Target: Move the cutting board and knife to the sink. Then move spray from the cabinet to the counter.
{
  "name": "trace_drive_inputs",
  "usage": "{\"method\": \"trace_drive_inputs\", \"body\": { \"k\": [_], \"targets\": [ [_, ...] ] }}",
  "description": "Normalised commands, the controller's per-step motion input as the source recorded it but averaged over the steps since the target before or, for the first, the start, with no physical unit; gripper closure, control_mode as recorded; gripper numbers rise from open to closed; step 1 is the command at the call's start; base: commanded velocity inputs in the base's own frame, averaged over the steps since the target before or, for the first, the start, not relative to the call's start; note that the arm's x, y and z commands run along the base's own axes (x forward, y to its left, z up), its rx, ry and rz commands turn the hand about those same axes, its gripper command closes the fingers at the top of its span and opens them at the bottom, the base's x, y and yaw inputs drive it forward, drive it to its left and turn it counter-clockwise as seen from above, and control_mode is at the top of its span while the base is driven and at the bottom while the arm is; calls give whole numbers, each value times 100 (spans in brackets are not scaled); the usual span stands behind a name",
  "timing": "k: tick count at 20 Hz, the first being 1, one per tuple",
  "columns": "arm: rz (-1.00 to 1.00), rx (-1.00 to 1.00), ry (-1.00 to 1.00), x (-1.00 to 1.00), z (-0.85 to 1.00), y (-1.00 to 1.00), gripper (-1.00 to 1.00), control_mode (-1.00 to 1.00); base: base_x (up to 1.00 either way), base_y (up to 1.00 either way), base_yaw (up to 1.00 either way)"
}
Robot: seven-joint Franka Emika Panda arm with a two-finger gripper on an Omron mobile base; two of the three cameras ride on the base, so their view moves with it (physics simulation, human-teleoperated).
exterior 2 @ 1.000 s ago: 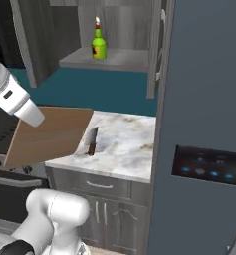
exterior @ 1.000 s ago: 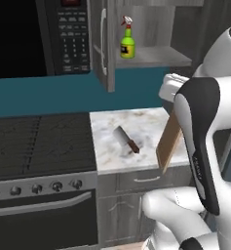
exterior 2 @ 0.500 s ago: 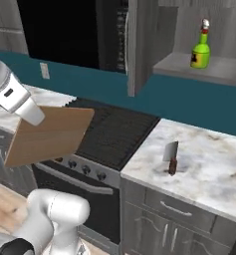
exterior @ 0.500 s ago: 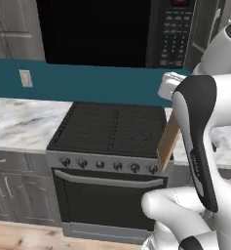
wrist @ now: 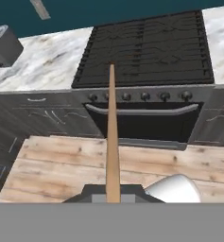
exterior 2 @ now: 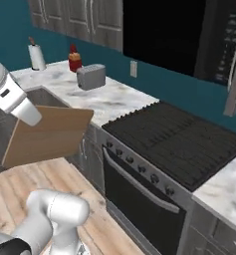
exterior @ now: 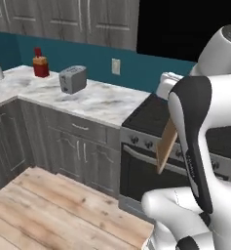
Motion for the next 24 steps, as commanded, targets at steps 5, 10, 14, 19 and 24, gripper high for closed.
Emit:
{"method": "trace_drive_inputs", "body": {
  "k": [5, 10, 14, 19, 24],
  "targets": [
    [0, 0, 0, 0, 0, 0, 100, 100, 0, 12, 82],
    [0, 0, 0, 0, 0, 0, 100, 100, 1, 52, 74],
    [0, 0, 0, 0, 0, 0, 100, 100, 55, 64, 43],
    [0, 0, 0, 0, 0, 0, 100, 100, 95, 91, 5],
    [0, 0, 0, 0, 0, 0, 100, 100, 89, 100, 0]
  ]
}}
